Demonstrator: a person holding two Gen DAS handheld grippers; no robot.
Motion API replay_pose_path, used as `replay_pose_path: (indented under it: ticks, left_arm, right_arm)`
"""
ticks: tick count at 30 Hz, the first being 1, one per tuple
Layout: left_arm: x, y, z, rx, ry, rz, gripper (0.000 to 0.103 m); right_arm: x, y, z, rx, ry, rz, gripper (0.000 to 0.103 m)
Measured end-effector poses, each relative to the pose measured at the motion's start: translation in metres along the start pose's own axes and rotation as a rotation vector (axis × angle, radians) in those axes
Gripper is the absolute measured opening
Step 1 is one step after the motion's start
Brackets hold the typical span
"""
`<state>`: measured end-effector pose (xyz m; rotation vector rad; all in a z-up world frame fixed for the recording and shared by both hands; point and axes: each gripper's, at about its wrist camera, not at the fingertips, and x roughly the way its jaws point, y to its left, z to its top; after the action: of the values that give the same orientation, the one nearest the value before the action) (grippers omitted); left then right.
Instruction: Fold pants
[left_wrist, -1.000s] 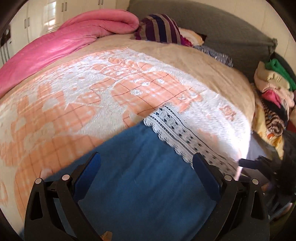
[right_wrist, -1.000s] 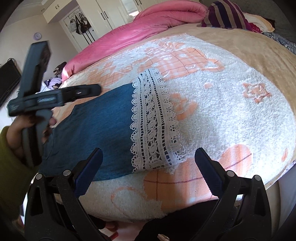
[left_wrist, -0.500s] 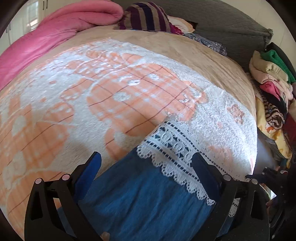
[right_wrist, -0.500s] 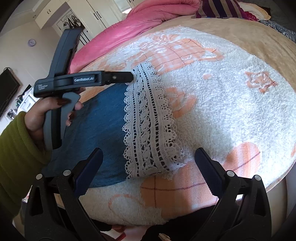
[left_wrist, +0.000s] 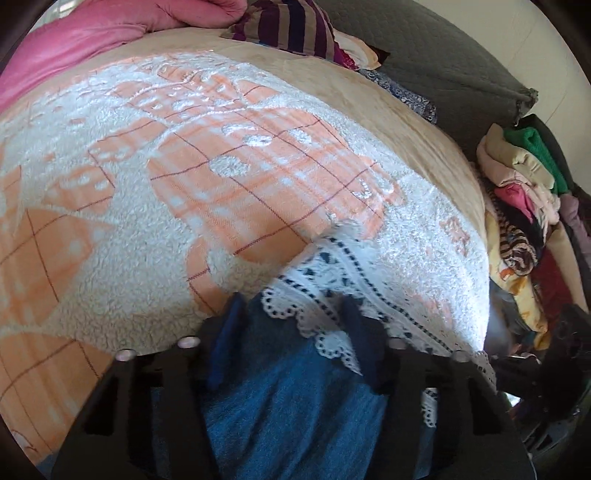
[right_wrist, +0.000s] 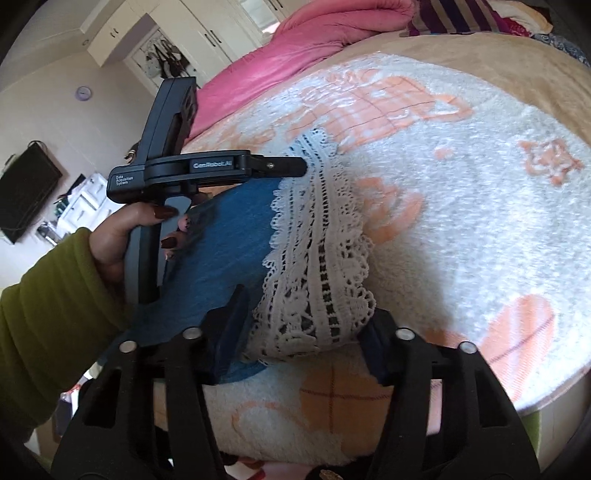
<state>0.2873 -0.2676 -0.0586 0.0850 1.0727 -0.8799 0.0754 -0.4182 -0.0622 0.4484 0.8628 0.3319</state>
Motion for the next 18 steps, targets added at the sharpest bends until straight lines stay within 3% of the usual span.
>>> replay_pose_path:
  ticks: [3, 6, 12, 18]
  left_arm:
    - [-0.002, -0.003, -0.001, 0.009, 0.005, 0.009, 0.021]
    - [-0.01, -0.002, -0.004, 0.001, -0.021, -0.008, 0.016]
    - [-0.05, 0.002, -0.015, -0.032, -0.13, -0.08, 0.015]
    - [-0.119, 0.022, -0.043, -0.092, -0.257, -0.073, 0.015]
  right_arm:
    - [0.004, 0.001, 0.001, 0.011, 0.004, 0.036, 0.028]
    - [0.003, 0.009, 0.002, -0.004, -0.008, 0.051, 0.026]
    - [-0.017, 0.041, 0.007, -0.084, -0.051, 0.114, 0.026]
    - [-0.019, 0.089, 0.01, -0.207, -0.052, 0.181, 0.026]
